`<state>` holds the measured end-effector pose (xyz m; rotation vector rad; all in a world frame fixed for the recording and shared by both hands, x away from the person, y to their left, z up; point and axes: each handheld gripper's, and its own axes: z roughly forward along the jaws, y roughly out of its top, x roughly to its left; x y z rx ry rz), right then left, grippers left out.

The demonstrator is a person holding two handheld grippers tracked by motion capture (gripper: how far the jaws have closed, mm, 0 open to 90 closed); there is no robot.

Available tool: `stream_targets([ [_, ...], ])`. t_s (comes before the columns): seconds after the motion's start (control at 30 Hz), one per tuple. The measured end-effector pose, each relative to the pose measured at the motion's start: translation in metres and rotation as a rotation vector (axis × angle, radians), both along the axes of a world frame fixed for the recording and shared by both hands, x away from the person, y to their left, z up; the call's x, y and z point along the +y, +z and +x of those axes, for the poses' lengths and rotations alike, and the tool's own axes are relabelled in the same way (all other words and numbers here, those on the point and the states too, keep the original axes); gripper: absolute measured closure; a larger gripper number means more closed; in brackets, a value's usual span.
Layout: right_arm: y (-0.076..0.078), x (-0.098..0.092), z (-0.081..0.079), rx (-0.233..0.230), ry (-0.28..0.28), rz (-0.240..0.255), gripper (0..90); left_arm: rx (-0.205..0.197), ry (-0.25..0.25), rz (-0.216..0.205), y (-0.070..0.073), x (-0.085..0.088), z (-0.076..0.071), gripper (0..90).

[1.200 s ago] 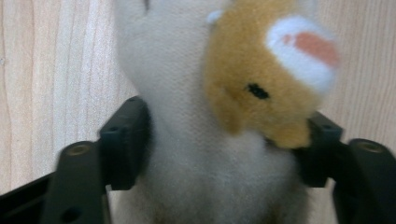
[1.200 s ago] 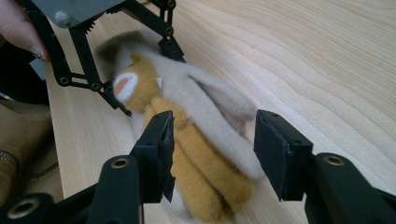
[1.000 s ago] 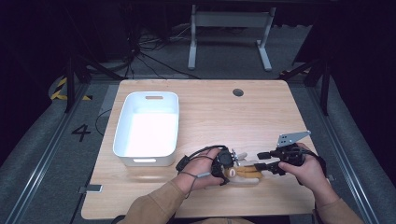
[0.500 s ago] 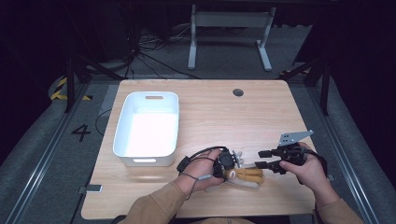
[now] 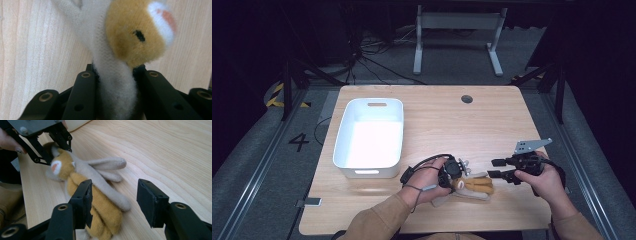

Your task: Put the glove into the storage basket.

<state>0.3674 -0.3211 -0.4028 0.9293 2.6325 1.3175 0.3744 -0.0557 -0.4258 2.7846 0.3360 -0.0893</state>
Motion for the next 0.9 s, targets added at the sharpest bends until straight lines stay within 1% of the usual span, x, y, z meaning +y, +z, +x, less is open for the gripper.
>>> stream_targets([
  [0.07, 0.001, -0.002, 0.0, -0.003, -0.006, 0.002, 46.9, 0.013, 0.018, -0.008, 0.005, 0.002, 0.0, 73.6],
  [0.1, 0.002, -0.003, 0.0, -0.008, -0.013, 0.004, 46.9, 0.009, 0.017, -0.005, 0.007, 0.002, 0.0, 73.6],
  [0.13, 0.003, -0.004, 0.0, -0.009, -0.016, 0.005, 46.9, 0.011, 0.032, -0.013, 0.01, 0.004, 0.0, 73.6],
  [0.17, 0.004, -0.006, 0.001, -0.009, -0.021, 0.006, 47.0, 0.015, 0.036, -0.015, 0.012, 0.005, 0.001, 73.6],
  [0.23, 0.004, -0.008, 0.001, -0.014, -0.029, 0.007, 46.9, 0.007, 0.046, -0.024, 0.017, 0.008, 0.002, 73.6],
  [0.27, 0.004, -0.008, 0.002, -0.012, -0.032, 0.009, 46.9, 0.008, 0.057, -0.022, 0.019, 0.009, 0.002, 73.6],
  [0.3, 0.004, -0.009, 0.002, -0.012, -0.036, 0.007, 46.9, 0.008, 0.057, -0.022, 0.019, 0.009, 0.002, 73.6],
  [0.37, 0.004, -0.01, 0.003, -0.009, -0.041, 0.006, 46.9, 0.003, 0.064, -0.022, 0.025, 0.014, 0.003, 73.6],
  [0.4, 0.003, -0.011, 0.003, -0.007, -0.042, 0.004, 46.9, 0.007, 0.081, -0.031, 0.027, 0.015, 0.003, 73.6],
  [0.47, 0.002, -0.012, 0.005, -0.004, -0.044, 0.005, 46.9, 0.012, 0.087, -0.032, 0.031, 0.017, 0.004, 73.5],
  [0.5, 0.001, -0.013, 0.005, -0.002, -0.047, 0.003, 46.9, 0.011, 0.094, -0.04, 0.033, 0.019, 0.004, 73.6],
  [0.53, 0.001, -0.013, 0.006, -0.002, -0.049, 0.002, 46.9, 0.005, 0.097, -0.04, 0.035, 0.02, 0.005, 73.5],
  [0.6, 0.0, -0.014, 0.007, 0.004, -0.051, 0.008, 46.9, 0.018, 0.105, -0.043, 0.04, 0.023, 0.006, 73.5],
  [0.63, 0.0, -0.014, 0.007, 0.004, -0.054, 0.005, 46.9, 0.018, 0.116, -0.05, 0.041, 0.024, 0.006, 73.6],
  [0.7, -0.001, -0.016, 0.008, 0.005, -0.056, 0.006, 46.9, 0.011, 0.115, -0.05, 0.043, 0.025, 0.007, 73.5],
  [0.73, -0.002, -0.017, 0.008, 0.009, -0.059, 0.009, 46.8, 0.012, 0.122, -0.051, 0.048, 0.028, 0.008, 73.5],
  [0.77, -0.003, -0.018, 0.009, 0.008, -0.062, 0.006, 46.8, 0.012, 0.122, -0.051, 0.048, 0.028, 0.008, 73.6],
  [0.83, -0.003, -0.02, 0.009, 0.011, -0.067, 0.005, 46.8, 0.006, 0.14, -0.054, 0.054, 0.032, 0.01, 73.5],
  [0.9, -0.004, -0.02, 0.01, 0.014, -0.07, 0.006, 46.8, 0.007, 0.144, -0.055, 0.058, 0.035, 0.011, 73.5],
])
